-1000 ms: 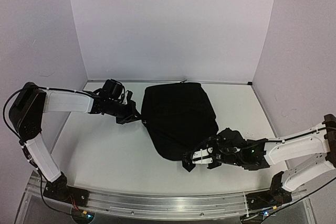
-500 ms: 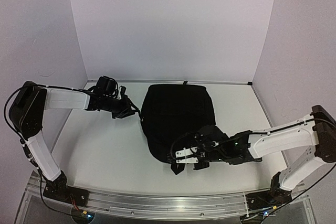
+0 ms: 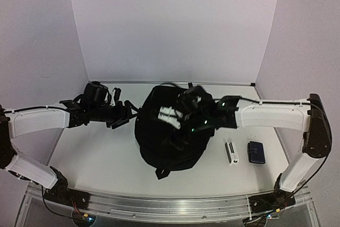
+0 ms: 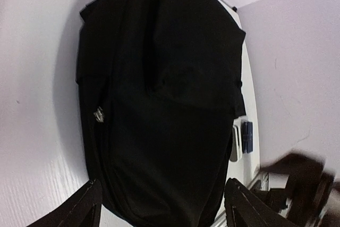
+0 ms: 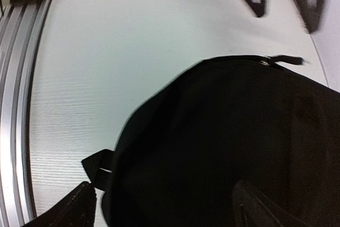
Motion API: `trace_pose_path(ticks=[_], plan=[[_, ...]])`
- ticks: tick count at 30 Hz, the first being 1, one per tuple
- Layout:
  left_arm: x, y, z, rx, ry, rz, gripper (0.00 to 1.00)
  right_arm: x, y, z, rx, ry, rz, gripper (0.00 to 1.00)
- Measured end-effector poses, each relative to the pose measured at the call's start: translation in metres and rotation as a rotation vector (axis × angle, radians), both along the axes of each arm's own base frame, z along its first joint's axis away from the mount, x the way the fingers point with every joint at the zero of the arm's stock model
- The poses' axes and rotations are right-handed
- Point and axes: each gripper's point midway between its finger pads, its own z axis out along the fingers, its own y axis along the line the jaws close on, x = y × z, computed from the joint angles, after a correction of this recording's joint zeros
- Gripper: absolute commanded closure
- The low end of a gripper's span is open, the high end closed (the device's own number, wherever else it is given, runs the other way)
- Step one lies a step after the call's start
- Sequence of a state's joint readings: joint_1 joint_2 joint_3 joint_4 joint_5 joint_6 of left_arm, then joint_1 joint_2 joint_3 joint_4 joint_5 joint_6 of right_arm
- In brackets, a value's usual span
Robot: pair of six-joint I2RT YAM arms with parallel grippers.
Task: Pack the student bag
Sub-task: Adjust the student bag at the center of the board.
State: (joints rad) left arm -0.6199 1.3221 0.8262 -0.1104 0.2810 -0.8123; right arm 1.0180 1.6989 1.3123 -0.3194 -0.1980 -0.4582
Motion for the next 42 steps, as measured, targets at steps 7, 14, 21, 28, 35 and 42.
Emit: trace_pose_path(ticks=[7, 14, 21, 28, 35, 42], plan=[[-0.057, -0.024, -0.049, 0.07, 0.123, -0.074, 0.21, 0.155, -0.089, 0.064, 0.189, 0.055, -0.43, 0.02], [-0.08, -0.041, -0.075, 0.099, 0.19, -0.086, 0.23, 0.247, -0.141, 0.026, 0.198, 0.155, -0.67, 0.02], [-0.081, -0.053, -0.094, 0.085, 0.24, -0.057, 0.39, 0.298, -0.166, -0.046, 0.181, 0.309, -0.784, 0.08], [-0.075, -0.052, -0.103, 0.092, 0.25, -0.031, 0.77, 0.291, -0.16, -0.066, 0.196, 0.417, -0.758, 0.25], [-0.029, -0.014, -0.104, 0.079, 0.253, 0.08, 0.89, 0.25, -0.167, -0.072, 0.194, 0.494, -0.723, 0.33], [0.062, 0.017, -0.097, 0.114, 0.228, 0.158, 0.75, 0.142, -0.149, -0.084, 0.095, 0.613, -0.59, 0.3]])
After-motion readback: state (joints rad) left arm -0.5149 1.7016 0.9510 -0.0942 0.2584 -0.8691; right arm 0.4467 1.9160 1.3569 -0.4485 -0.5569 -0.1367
